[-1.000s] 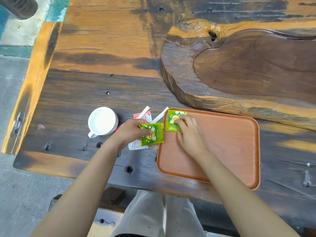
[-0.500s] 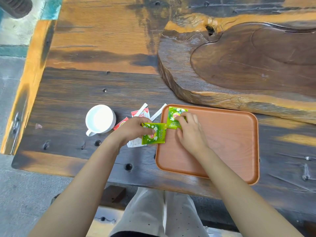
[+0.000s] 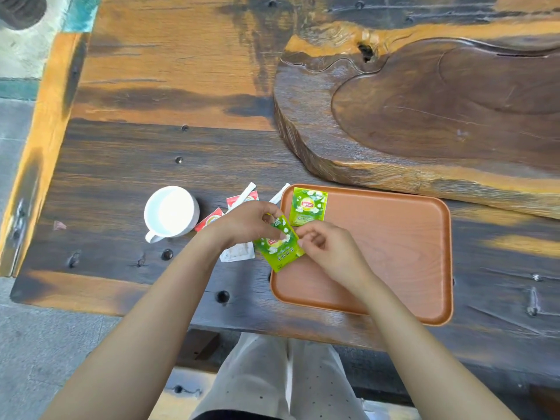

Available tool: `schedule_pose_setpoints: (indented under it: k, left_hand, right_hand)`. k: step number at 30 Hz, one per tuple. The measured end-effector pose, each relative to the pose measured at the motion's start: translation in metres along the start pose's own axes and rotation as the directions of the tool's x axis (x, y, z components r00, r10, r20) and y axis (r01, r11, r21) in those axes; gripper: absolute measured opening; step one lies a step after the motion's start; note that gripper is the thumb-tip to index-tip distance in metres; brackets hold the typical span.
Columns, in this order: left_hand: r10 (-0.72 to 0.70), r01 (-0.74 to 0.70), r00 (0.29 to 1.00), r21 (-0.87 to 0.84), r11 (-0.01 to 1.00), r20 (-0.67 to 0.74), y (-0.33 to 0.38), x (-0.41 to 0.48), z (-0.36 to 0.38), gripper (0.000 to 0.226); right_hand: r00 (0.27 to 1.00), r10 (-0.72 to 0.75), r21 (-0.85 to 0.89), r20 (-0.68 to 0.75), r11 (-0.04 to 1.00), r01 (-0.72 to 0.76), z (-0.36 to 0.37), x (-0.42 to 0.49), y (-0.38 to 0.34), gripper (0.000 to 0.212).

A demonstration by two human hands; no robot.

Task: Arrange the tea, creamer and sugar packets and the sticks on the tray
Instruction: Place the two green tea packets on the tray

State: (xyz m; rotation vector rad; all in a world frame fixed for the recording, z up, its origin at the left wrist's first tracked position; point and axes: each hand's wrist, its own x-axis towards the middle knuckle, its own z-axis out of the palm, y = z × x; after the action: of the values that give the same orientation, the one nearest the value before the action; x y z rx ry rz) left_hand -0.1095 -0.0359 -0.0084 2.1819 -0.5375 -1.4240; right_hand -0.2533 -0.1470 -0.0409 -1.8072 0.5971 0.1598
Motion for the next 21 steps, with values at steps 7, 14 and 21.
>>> schedule_pose_setpoints:
  k: [7,14,21]
  left_hand:
    - [0.054,-0.07,0.995,-0.218,0.973,-0.078,0.011,0.009,0.015,0.046]
    - [0.221,-0.284,0.884,-0.097,0.954,-0.412,0.022,0.03,0.045,0.037]
    - [0.446,-0.275,0.794,0.411,0.869,-0.412,0.002,0.054,0.08,0.033]
  right_hand:
    - [0.976,0.217,0.396,0.01,0.896,-0.203,-0.01,-0.005,0.007,0.016]
    - [0.885,0.405,0.588,-0.229,0.783,-0.206,-0.026,-0.004,0.023,0.016]
    - [0.757,0.441,0.355,-0.482,0.888,-0.291,-0.019,0.019,0.029,0.023]
